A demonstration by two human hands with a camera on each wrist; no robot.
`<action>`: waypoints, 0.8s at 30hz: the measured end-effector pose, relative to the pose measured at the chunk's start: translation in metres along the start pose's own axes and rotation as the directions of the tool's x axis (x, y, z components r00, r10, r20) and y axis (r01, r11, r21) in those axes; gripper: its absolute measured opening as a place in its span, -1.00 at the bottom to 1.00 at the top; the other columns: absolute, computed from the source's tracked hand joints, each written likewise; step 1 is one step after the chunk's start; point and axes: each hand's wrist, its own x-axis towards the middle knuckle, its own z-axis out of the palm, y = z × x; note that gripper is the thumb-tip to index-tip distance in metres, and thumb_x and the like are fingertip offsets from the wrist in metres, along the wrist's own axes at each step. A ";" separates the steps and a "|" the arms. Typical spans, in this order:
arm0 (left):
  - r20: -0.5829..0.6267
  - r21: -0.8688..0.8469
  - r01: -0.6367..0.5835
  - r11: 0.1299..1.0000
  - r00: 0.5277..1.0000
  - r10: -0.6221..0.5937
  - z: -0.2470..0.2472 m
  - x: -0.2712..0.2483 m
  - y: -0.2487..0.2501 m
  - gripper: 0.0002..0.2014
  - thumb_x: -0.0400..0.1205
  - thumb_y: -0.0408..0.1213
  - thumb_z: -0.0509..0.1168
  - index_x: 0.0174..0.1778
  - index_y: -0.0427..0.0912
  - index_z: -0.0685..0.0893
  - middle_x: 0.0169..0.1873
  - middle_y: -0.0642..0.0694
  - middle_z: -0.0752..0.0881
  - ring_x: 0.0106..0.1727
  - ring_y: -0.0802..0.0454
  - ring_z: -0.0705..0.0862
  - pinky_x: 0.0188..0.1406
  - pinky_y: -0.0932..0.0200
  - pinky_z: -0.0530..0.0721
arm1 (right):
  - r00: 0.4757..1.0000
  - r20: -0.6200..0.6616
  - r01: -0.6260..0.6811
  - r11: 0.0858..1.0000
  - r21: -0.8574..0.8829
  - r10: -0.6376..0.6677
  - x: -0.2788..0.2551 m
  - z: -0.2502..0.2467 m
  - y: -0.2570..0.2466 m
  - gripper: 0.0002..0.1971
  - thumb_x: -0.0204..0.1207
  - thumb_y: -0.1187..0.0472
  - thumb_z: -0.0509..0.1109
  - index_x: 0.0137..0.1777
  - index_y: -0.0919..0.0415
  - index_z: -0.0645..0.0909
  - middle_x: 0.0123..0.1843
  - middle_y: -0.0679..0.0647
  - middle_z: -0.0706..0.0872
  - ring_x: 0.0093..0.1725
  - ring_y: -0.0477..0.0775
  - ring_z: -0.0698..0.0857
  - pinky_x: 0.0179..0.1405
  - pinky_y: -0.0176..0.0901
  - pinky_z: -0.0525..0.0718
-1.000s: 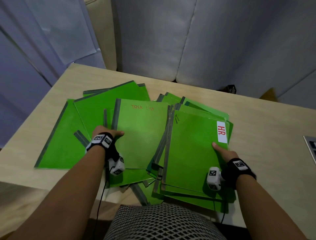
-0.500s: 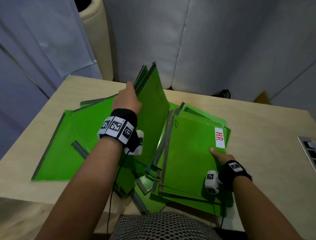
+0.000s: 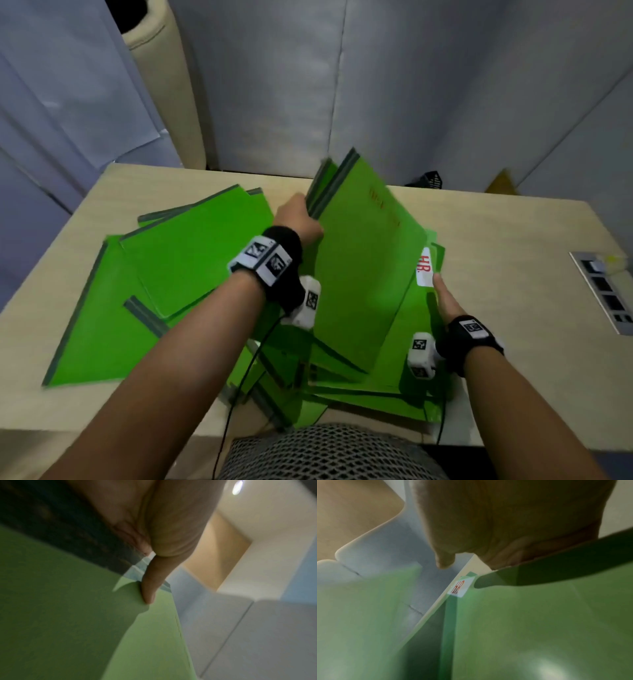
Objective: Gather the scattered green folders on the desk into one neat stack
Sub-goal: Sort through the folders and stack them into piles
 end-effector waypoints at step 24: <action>0.066 0.601 0.299 0.741 0.905 -0.419 0.057 0.008 -0.159 -0.20 0.64 0.33 -0.13 0.71 -0.08 -0.06 0.68 -0.34 -0.07 0.64 -0.46 0.07 0.58 -0.34 0.17 | 0.995 -0.099 -0.021 0.929 -0.370 -0.017 -0.003 0.009 -0.001 -0.18 0.40 -0.23 0.49 0.54 0.26 0.40 0.45 0.34 0.55 0.28 0.46 0.59 0.25 0.30 0.59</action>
